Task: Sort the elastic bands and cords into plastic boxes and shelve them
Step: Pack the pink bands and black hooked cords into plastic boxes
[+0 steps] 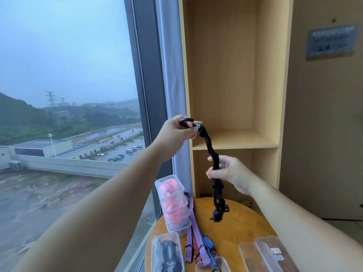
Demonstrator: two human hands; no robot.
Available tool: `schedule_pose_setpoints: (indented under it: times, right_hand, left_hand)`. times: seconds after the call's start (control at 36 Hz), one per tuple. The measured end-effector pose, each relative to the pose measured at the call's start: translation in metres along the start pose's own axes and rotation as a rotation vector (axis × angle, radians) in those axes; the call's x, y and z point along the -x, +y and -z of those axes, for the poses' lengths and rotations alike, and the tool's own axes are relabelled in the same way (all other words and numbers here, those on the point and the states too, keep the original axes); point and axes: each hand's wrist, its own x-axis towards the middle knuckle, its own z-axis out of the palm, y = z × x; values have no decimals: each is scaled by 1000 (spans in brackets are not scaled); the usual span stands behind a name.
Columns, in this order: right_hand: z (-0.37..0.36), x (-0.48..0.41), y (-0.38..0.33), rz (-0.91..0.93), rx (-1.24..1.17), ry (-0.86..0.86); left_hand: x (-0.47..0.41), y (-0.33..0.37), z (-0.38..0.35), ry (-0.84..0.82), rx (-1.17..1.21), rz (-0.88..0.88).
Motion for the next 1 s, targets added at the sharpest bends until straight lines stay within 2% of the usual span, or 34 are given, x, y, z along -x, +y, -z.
schedule_pose_setpoints:
  times: [0.14, 0.31, 0.5, 0.56, 0.61, 0.69, 0.78, 0.92, 1.0]
  right_hand:
    - [1, -10, -36, 131, -215, -20]
    - [-6, -12, -47, 170, -251, 47]
    - [-6, -11, -43, 166, -309, -19]
    - [-4, -13, -42, 183, -299, -29]
    - [1, -15, -40, 201, -271, -30]
    - [10, -18, -36, 211, -214, -29]
    - [16, -18, -33, 216, -172, -23]
    - [21, -14, -32, 232, -141, 39]
    - [18, -10, -31, 213, -149, 41]
  left_hand:
    - [11, -14, -7, -131, 79, 19]
    - [21, -21, -9, -124, 34, -26]
    - [31, -19, -6, -116, -116, 31]
    - [35, -18, -3, -160, -96, 96]
    - [38, -16, -1, -207, 42, 175]
    - [38, -15, -1, -167, 184, 269]
    - [37, -19, 1, -109, 125, 286]
    - [38, -30, 3, -164, 163, 324]
    - [38, -36, 0, -186, 140, 290]
